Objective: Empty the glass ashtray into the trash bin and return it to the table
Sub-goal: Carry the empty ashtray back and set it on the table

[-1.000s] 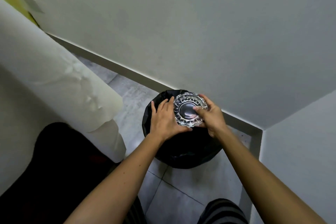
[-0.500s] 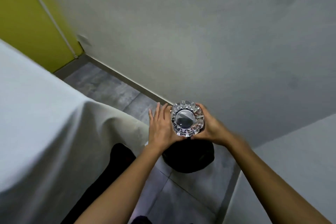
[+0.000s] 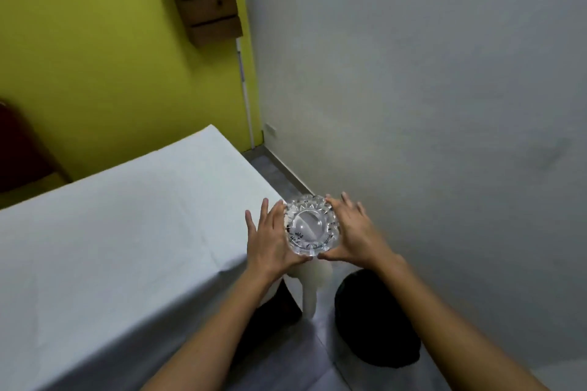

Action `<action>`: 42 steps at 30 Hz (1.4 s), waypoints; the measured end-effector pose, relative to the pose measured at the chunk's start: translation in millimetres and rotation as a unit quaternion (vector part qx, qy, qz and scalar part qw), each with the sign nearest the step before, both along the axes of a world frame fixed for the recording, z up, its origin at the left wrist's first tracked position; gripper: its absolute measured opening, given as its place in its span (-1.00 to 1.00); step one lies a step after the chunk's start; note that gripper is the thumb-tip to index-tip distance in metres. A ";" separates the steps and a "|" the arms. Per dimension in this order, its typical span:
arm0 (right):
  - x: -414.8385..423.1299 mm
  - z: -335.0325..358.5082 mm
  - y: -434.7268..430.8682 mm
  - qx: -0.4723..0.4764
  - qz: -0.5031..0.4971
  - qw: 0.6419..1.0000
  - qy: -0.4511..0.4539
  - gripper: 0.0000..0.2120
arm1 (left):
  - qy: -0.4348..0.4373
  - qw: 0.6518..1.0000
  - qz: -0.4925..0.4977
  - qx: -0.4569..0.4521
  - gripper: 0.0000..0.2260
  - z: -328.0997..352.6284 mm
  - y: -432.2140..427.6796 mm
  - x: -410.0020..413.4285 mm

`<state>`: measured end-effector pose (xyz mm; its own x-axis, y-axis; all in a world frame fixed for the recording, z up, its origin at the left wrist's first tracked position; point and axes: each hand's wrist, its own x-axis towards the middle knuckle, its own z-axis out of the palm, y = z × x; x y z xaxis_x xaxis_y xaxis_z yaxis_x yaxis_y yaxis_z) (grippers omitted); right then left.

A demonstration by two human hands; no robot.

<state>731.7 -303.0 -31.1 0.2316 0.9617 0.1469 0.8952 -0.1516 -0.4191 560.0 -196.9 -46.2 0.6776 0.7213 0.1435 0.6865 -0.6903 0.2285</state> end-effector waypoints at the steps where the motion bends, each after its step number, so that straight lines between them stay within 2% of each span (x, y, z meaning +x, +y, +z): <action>1: -10.7 5.1 8.2 0.000 0.011 1.000 -0.008 0.13 | -0.007 1.000 0.012 0.002 0.12 2.1 5.7 -12.1; 3: -48.4 15.5 37.2 -0.002 0.063 0.998 -0.033 0.14 | -0.016 0.998 0.056 0.018 0.12 11.7 20.9 -59.3; 5: -63.7 15.7 54.2 -0.020 0.066 0.997 -0.036 0.13 | 0.017 0.998 0.066 0.011 0.12 15.3 31.9 -77.0; 9: -142.8 26.0 124.8 -0.014 0.161 0.985 -0.066 0.11 | 0.017 0.985 0.172 0.024 0.11 29.2 63.3 -169.4; 14: -249.4 21.9 200.3 0.005 0.252 0.967 -0.048 0.10 | 0.014 0.970 0.243 0.013 0.11 33.2 104.1 -282.4; 24: -438.5 -16.4 315.6 -0.049 0.310 0.950 -0.002 0.11 | 0.028 0.950 0.308 -0.040 0.10 -1.3 194.1 -469.1; 32: -504.6 -44.2 367.6 -0.089 0.305 0.948 0.013 0.12 | 0.024 0.949 0.303 -0.079 0.11 -33.5 246.7 -536.0; 42: -509.2 -59.4 384.8 -0.100 0.274 0.956 0.031 0.12 | 0.008 0.959 0.267 -0.093 0.08 -53.2 272.8 -542.5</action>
<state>222.6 81.9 -90.5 -0.3132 0.9484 -0.0503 0.8378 0.2509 -0.4850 17.5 76.0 -99.5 0.2053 0.9783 -0.0289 0.9352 -0.1874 0.3005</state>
